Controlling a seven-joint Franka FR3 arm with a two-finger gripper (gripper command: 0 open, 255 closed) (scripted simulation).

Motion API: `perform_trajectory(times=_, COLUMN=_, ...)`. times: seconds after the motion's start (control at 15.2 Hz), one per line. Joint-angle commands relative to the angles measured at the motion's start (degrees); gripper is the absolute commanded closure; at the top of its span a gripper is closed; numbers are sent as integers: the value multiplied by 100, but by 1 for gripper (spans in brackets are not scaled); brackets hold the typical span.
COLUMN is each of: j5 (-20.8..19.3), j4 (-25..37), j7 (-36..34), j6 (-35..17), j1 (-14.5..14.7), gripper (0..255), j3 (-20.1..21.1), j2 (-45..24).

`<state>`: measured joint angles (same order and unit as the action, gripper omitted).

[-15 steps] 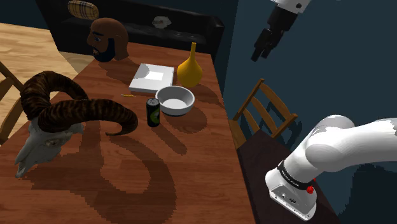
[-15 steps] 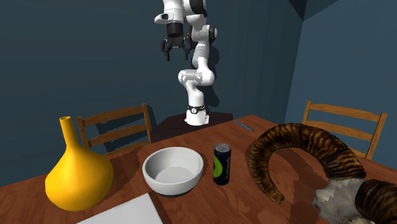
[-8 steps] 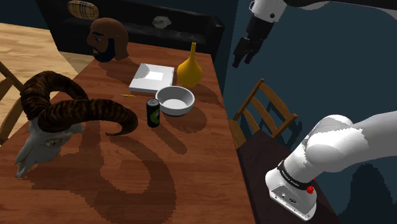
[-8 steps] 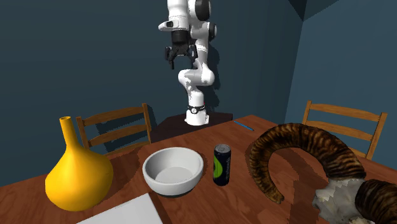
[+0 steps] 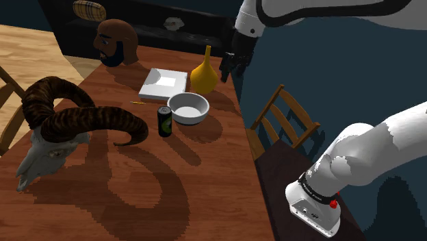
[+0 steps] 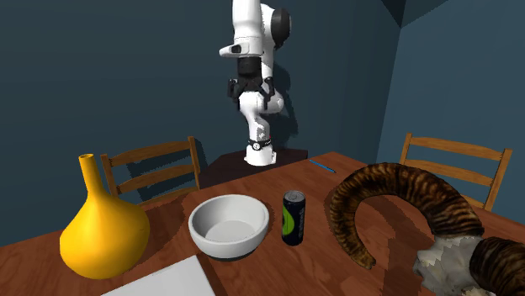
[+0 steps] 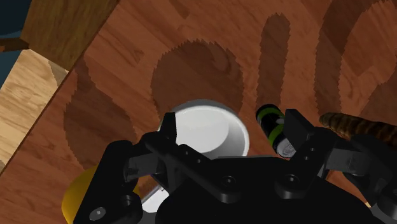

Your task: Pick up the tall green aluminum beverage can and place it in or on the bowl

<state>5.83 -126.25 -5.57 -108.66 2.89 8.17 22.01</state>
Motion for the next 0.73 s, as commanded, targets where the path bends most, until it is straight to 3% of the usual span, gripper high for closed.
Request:
perform_trajectory(times=0.0, j5=-27, j4=119, j7=-168, j6=-231, j1=32, gripper=0, j3=138, j2=-370)
perform_trajectory(times=0.66, j5=-531, j4=1305, j7=-1084, j6=-928, j1=255, gripper=0, j3=653, j2=-2443)
